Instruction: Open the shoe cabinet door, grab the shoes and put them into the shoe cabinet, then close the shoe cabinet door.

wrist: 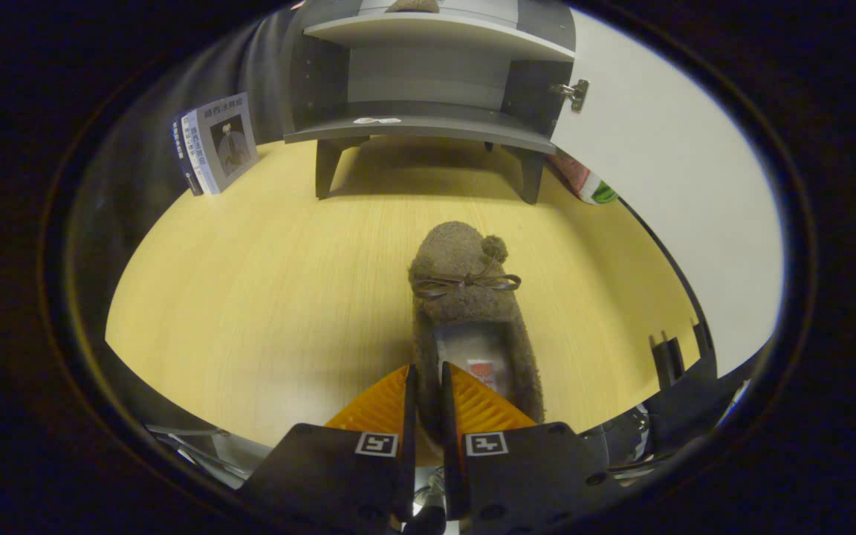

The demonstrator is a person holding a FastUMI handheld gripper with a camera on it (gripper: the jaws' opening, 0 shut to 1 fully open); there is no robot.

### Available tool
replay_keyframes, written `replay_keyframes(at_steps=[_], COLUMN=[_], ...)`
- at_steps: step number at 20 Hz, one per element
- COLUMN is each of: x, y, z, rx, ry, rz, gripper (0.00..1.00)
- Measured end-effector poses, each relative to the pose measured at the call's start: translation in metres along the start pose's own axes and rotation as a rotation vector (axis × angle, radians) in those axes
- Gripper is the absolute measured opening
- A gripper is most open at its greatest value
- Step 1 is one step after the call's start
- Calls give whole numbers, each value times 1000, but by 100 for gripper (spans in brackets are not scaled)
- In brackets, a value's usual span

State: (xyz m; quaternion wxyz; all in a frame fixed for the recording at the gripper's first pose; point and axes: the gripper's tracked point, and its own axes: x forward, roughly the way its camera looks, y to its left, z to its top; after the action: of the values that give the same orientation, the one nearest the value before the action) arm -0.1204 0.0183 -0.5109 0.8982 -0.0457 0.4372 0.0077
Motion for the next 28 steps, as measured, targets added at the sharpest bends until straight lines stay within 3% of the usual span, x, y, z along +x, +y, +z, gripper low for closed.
replay_keyframes(at_steps=[5,6,19,24,28], x=[1,3,-1,-23,-65], y=[1,1,0,-11,-26], z=[4,1,7,36,88], rx=[-4,-7,-36,-51,-58], ry=[9,9,2,-34,-106], rz=[18,14,32,22,-8], gripper=[19,5,3,3,3])
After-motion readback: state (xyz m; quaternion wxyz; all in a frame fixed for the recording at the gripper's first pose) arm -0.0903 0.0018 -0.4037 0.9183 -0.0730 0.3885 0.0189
